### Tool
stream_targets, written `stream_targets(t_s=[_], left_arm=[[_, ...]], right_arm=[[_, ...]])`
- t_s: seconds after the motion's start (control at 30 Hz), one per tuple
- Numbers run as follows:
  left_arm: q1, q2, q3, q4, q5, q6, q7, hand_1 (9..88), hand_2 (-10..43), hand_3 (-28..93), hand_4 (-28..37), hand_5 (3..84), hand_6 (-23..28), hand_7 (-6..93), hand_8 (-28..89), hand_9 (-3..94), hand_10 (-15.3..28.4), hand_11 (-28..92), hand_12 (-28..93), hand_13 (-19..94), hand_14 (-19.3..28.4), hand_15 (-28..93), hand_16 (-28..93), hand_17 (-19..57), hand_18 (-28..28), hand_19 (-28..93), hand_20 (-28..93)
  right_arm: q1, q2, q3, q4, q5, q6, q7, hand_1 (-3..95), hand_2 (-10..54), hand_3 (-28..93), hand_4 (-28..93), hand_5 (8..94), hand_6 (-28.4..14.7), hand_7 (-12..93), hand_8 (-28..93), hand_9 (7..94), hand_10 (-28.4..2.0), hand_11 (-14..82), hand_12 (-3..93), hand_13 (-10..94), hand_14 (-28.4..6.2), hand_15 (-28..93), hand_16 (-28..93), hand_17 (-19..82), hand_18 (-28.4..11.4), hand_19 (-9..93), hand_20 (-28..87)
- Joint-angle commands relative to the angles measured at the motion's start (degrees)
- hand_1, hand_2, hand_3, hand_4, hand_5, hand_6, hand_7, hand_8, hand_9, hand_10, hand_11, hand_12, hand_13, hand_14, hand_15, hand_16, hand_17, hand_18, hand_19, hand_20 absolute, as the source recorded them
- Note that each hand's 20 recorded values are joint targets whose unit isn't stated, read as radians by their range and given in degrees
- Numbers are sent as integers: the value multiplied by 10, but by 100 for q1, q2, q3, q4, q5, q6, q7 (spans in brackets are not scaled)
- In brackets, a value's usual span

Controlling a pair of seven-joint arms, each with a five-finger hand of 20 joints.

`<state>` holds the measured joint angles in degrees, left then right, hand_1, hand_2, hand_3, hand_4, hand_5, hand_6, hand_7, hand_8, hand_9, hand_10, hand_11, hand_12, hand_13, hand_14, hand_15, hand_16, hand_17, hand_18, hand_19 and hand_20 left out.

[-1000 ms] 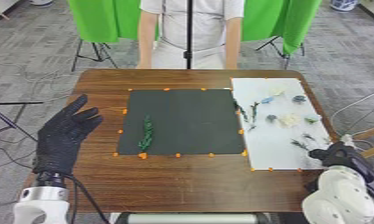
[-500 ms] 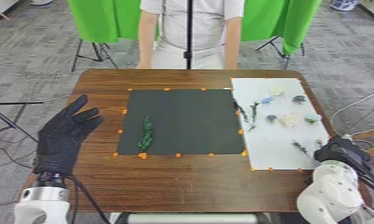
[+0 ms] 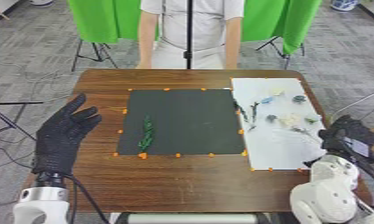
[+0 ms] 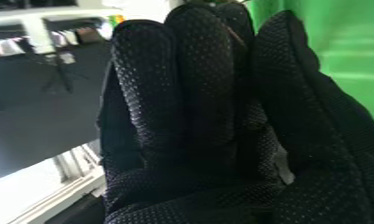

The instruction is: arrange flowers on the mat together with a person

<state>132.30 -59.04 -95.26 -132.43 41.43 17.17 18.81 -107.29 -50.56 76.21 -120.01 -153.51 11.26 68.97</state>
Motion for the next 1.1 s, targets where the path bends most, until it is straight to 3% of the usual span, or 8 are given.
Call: stream_targets(t_s=[0.03, 0.13, 0.27, 0.37, 0.5, 0.67, 0.93, 1.1], left_arm=[[152, 57, -114, -98, -25, 66, -32, 240, 76, 762, -216, 416, 111, 82, -67, 413, 216, 275, 124, 301, 277, 578, -78, -42, 249, 585, 150], [205, 89, -143, -149, -24, 121, -40, 240, 76, 762, -215, 416, 111, 81, -67, 413, 216, 275, 124, 300, 277, 577, -78, -42, 249, 586, 151], [157, 45, -168, -172, 34, 89, -207, 241, 76, 762, -215, 416, 111, 81, -67, 413, 216, 275, 124, 300, 277, 578, -78, -42, 249, 586, 151], [136, 70, -139, -188, 31, 124, -230, 240, 76, 762, -215, 415, 111, 81, -67, 413, 215, 275, 124, 300, 277, 578, -78, -42, 249, 585, 151], [-20, 94, -52, -152, 45, 90, -267, 240, 76, 762, -214, 415, 111, 81, -67, 412, 215, 275, 124, 300, 277, 578, -78, -42, 249, 585, 151], [-46, 109, -59, -147, 61, 65, -277, 240, 76, 762, -214, 416, 111, 81, -67, 412, 215, 275, 124, 300, 277, 577, -78, -41, 249, 585, 151], [-314, 102, 138, -30, 94, -53, -344, 241, 76, 762, -214, 416, 111, 80, -67, 413, 215, 275, 124, 299, 277, 577, -79, -42, 249, 586, 151], [-378, 172, 206, -22, 73, -6, -288, 241, 76, 762, -214, 416, 111, 80, -67, 413, 216, 275, 123, 300, 277, 577, -78, -42, 249, 585, 150]], right_arm=[[1079, 37, -799, -625, 156, 124, -506, 553, -95, 617, -282, 885, 23, 194, 12, 909, -103, 317, 207, 784, -82, 582, 177, 258, -199, 753, 141], [1652, -160, -1319, -566, 426, 57, -911, 554, -95, 620, -283, 888, 21, 192, 14, 914, -101, 317, 208, 790, -81, 584, 178, 260, -200, 758, 140], [2377, -700, -1998, -263, 930, -47, -1420, 553, -95, 623, -283, 891, 20, 187, 17, 917, -100, 317, 209, 792, -84, 588, 179, 262, -203, 766, 137], [2799, -1180, -2494, 184, 1140, -351, -1753, 553, -95, 623, -282, 892, 20, 185, 20, 919, -99, 318, 210, 793, -85, 590, 179, 262, -205, 770, 134], [3115, -1649, -2950, 759, 1237, -709, -1922, 548, -95, 627, -277, 893, 18, 184, 22, 921, -98, 322, 211, 795, -86, 595, 180, 263, -206, 774, 130], [3170, -2035, -3140, 1226, 1280, -1092, -2055, 540, -95, 630, -272, 894, 19, 184, 23, 920, -97, 329, 212, 795, -87, 600, 180, 264, -207, 778, 124], [3176, -2331, -3349, 1644, 1351, -1692, -2047, 534, -95, 630, -268, 894, 17, 185, 21, 920, -97, 335, 213, 794, -88, 606, 179, 264, -209, 783, 116], [3023, -2478, -3400, 1675, 1227, -2266, -2238, 524, -95, 627, -259, 894, 16, 188, 21, 921, -98, 344, 212, 795, -93, 619, 179, 262, -211, 784, 109]])
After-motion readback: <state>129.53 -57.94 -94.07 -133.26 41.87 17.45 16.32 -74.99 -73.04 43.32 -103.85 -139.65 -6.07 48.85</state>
